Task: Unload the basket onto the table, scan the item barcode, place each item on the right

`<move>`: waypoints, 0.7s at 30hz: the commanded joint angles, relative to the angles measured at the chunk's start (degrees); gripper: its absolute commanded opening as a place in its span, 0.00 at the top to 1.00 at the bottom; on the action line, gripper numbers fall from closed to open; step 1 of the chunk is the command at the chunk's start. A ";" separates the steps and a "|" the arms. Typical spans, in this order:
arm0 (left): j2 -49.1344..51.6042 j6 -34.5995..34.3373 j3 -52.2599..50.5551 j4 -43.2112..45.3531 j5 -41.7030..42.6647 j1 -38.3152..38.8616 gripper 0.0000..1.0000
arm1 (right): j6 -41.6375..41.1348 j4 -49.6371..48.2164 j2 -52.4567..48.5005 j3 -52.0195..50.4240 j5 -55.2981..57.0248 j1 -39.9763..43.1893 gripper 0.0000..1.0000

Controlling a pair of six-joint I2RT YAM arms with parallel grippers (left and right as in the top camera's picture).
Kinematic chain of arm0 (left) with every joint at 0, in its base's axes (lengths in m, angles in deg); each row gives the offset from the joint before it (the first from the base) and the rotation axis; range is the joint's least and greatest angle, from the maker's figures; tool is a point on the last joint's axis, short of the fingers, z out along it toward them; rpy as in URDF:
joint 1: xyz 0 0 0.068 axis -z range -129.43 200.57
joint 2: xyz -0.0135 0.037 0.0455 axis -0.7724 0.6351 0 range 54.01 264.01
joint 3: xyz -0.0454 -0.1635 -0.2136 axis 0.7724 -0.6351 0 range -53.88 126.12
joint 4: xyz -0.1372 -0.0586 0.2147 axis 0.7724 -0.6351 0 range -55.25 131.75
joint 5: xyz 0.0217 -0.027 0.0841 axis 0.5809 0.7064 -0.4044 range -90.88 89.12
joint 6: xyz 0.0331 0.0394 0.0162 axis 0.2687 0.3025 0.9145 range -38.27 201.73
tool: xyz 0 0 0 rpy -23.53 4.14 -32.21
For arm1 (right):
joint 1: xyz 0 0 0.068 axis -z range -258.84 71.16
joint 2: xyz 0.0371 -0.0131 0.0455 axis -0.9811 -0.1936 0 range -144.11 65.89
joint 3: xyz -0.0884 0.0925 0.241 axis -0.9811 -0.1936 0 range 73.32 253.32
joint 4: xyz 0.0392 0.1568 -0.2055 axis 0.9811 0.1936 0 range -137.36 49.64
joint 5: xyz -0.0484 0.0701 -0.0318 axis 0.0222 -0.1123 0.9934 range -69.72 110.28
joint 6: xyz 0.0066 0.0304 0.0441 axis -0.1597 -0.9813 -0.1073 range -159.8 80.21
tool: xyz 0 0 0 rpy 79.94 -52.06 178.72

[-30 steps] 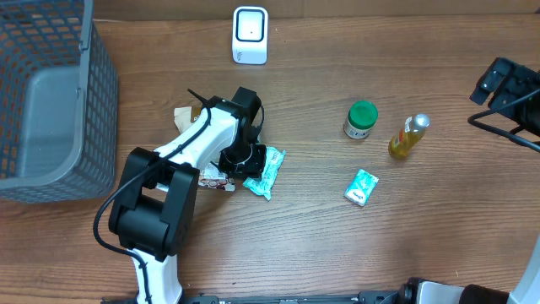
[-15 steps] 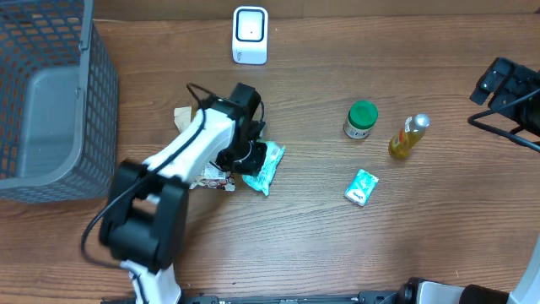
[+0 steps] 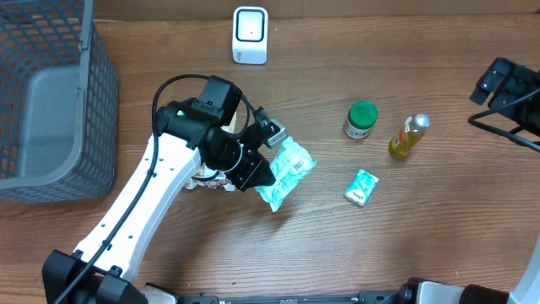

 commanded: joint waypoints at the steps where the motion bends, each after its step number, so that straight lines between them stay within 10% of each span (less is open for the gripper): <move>1: -0.09 5.79 0.46 0.35 4.44 0.57 0.96 | 0.24 -0.17 0.04 0.09 0.15 0.13 0.00; 21: 5.49 4.11 -0.90 3.67 -3.61 4.68 0.96 | 0.24 -0.17 0.04 0.09 0.15 0.13 0.00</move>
